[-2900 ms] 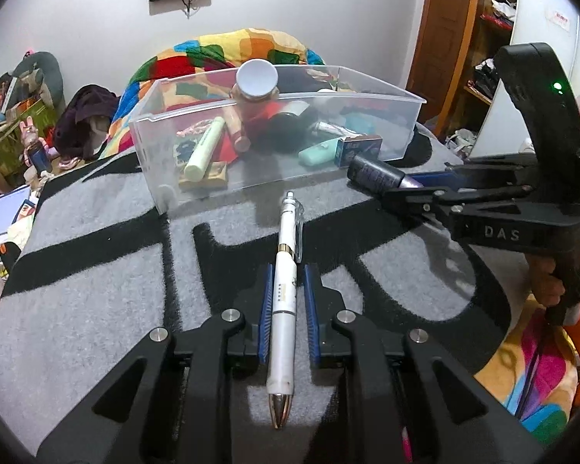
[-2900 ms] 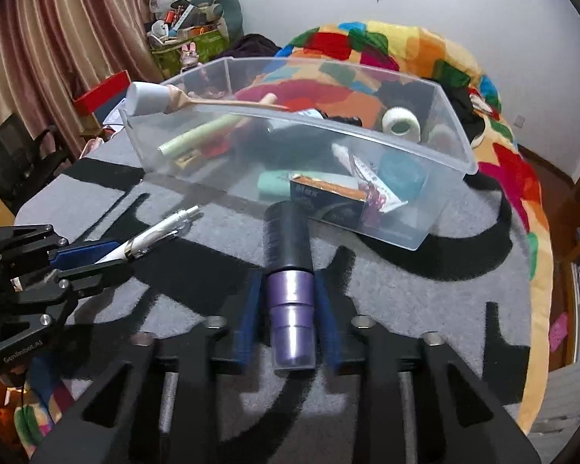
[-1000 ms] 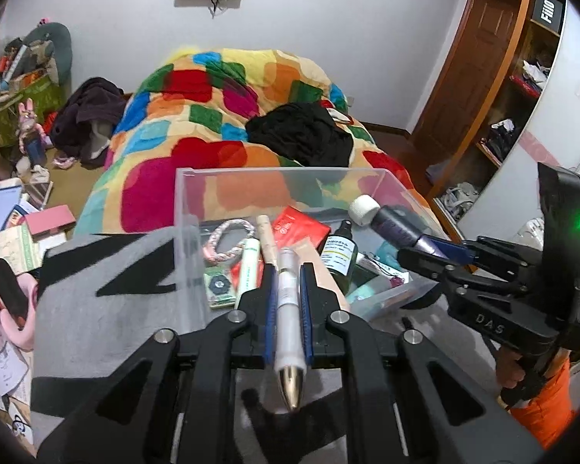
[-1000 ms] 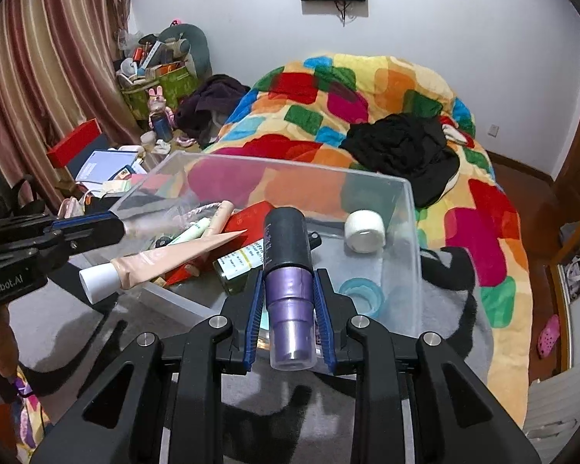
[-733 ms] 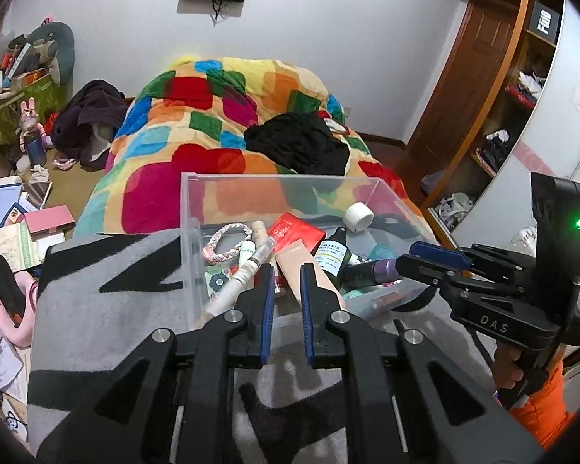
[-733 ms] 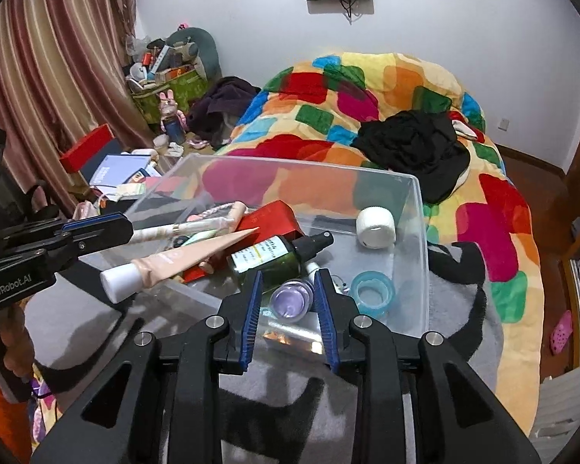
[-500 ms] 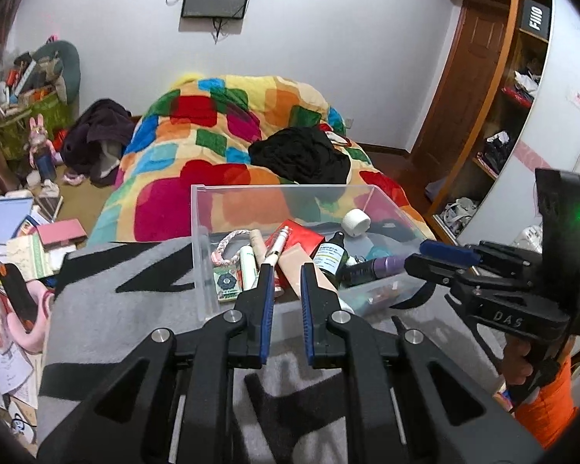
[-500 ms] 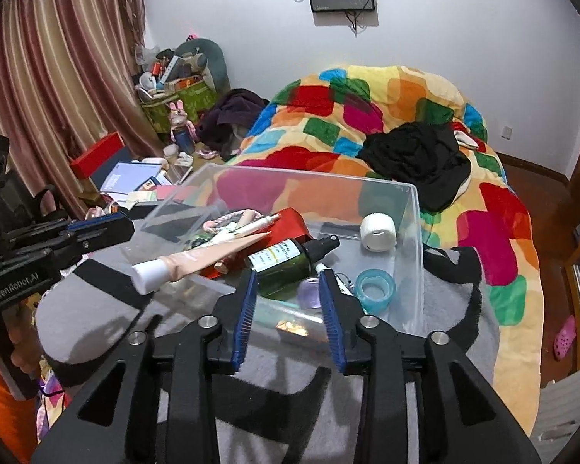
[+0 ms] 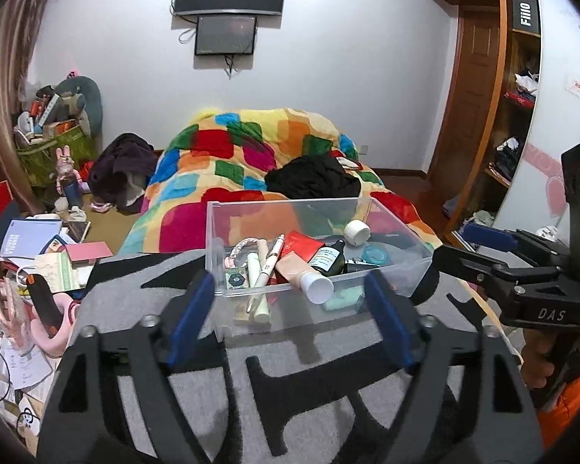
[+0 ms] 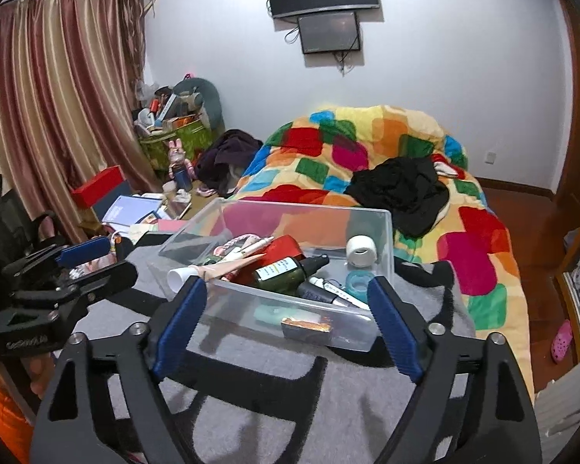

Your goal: Organize objects

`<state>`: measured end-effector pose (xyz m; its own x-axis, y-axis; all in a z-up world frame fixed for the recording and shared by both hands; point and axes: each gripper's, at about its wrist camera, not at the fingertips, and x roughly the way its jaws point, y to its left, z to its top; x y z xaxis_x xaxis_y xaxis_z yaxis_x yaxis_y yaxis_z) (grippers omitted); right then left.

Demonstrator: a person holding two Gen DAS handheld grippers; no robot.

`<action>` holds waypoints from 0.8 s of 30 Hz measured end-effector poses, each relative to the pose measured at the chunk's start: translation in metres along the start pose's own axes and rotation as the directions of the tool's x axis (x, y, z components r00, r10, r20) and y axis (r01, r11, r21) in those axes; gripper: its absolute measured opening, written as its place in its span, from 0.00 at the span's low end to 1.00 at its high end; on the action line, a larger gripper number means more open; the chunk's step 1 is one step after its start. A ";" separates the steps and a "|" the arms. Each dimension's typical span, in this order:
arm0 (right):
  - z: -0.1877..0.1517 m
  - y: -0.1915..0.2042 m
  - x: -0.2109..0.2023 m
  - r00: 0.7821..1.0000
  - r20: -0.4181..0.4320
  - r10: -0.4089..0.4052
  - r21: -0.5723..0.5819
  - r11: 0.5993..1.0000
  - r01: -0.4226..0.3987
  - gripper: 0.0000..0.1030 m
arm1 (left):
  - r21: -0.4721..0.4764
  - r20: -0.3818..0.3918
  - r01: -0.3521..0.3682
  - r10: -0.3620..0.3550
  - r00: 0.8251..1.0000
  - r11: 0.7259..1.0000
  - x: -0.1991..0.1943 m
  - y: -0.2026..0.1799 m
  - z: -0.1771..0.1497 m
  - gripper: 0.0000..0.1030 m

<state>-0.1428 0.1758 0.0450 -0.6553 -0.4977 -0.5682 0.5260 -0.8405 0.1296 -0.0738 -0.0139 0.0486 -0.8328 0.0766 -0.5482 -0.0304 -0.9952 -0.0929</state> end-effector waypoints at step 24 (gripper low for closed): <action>-0.030 -0.001 -0.003 0.999 -0.030 -0.027 0.017 0.999 0.027 0.86 | -0.041 -0.034 0.008 -0.009 0.999 0.999 0.002 -0.003 -0.027 0.91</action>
<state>-0.1248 0.1842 0.0221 -0.6527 -0.4687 -0.5952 0.4987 -0.8572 0.1281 -0.0599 -0.0094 0.0251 -0.8135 0.0880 -0.5749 -0.0147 -0.9913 -0.1310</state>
